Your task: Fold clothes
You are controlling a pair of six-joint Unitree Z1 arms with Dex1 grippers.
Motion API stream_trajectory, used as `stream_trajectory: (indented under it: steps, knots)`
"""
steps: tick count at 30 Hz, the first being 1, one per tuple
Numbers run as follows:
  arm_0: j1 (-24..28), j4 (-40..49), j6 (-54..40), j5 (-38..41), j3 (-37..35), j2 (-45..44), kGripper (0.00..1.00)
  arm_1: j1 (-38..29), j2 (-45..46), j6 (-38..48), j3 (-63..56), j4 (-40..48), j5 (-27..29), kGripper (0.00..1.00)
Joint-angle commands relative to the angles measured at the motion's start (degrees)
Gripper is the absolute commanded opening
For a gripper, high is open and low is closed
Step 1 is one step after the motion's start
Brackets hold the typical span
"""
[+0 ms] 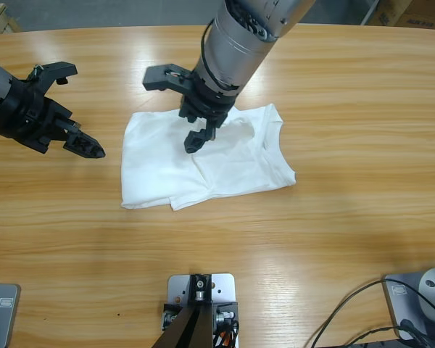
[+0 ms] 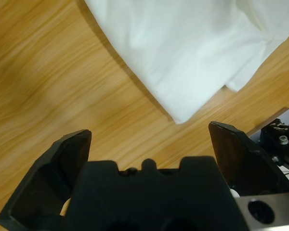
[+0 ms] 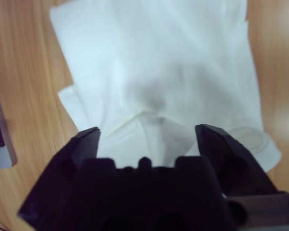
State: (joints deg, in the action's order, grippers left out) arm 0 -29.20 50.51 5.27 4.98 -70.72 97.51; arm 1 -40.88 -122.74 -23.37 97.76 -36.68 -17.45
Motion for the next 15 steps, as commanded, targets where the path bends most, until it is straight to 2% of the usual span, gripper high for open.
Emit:
stream_trajectory:
  steps: [1,3,4,5,6,8,9,10,15]
  knots:
    - [0.7,-1.2,0.4,0.9,2.6,-1.2,0.954,3.7,-4.4,-2.0,-2.1,-1.2,-1.4,0.666]
    - [0.8,-1.4,0.5,0.9,2.9,-1.2,0.954,4.0,-4.5,-2.8,-2.0,-1.6,-2.1,0.491]
    - [0.8,-1.5,0.7,0.9,3.0,-1.2,0.954,4.0,-4.7,-3.6,-2.0,-2.3,-2.4,0.364]
    - [0.8,-1.6,0.8,1.1,3.1,-1.2,0.954,4.0,-4.9,-4.5,-2.1,-3.1,-2.6,0.183]
    - [0.8,-1.6,0.8,1.1,3.2,-1.2,0.954,4.0,-5.0,-5.2,-2.4,-3.7,-2.8,0.113]
    - [0.8,-1.7,0.9,1.2,3.3,-1.3,0.954,4.0,-5.0,-5.9,-3.5,-4.0,-2.7,0.102]
    - [0.8,-1.8,0.9,1.3,3.5,-1.4,0.954,4.0,-5.0,-6.3,-3.8,-4.0,-2.5,0.019]
    - [0.8,-1.9,0.9,1.4,3.7,-1.4,0.954,4.0,-4.9,-6.7,-4.1,-4.0,-2.3,0.000]
    - [0.8,-2.6,1.4,1.4,4.6,-1.6,0.954,4.0,-3.0,-6.8,-4.4,-4.4,-1.4,0.000]
